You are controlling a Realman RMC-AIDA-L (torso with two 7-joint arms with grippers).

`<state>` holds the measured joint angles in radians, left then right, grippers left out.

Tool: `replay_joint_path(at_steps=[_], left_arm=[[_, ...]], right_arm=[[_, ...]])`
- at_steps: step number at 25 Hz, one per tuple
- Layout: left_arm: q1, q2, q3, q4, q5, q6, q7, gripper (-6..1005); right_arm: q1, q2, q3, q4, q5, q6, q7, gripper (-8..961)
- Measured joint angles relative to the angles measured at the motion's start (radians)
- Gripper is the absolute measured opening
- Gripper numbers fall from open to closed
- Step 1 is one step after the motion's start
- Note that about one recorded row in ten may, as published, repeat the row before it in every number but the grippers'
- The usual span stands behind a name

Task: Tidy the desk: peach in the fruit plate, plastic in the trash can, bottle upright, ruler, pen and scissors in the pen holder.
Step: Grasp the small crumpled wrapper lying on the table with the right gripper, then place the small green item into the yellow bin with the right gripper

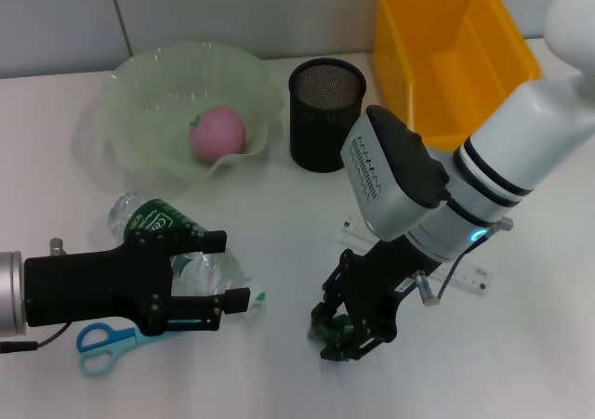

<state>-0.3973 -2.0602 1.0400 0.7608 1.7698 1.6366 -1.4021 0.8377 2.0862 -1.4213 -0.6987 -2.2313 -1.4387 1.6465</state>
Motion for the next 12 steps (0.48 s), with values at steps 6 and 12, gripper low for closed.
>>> replay_joint_path(at_steps=[6, 12], left_arm=[[0.000, 0.000, 0.000, 0.000, -0.002, 0.000, 0.000, 844], [0.000, 0.000, -0.004, 0.000, -0.003, 0.001, 0.000, 844]], right_arm=[[-0.003, 0.000, 0.002, -0.004, 0.000, 0.007, 0.000, 459], [-0.004, 0.000, 0.004, -0.011, 0.005, 0.007, 0.001, 365]])
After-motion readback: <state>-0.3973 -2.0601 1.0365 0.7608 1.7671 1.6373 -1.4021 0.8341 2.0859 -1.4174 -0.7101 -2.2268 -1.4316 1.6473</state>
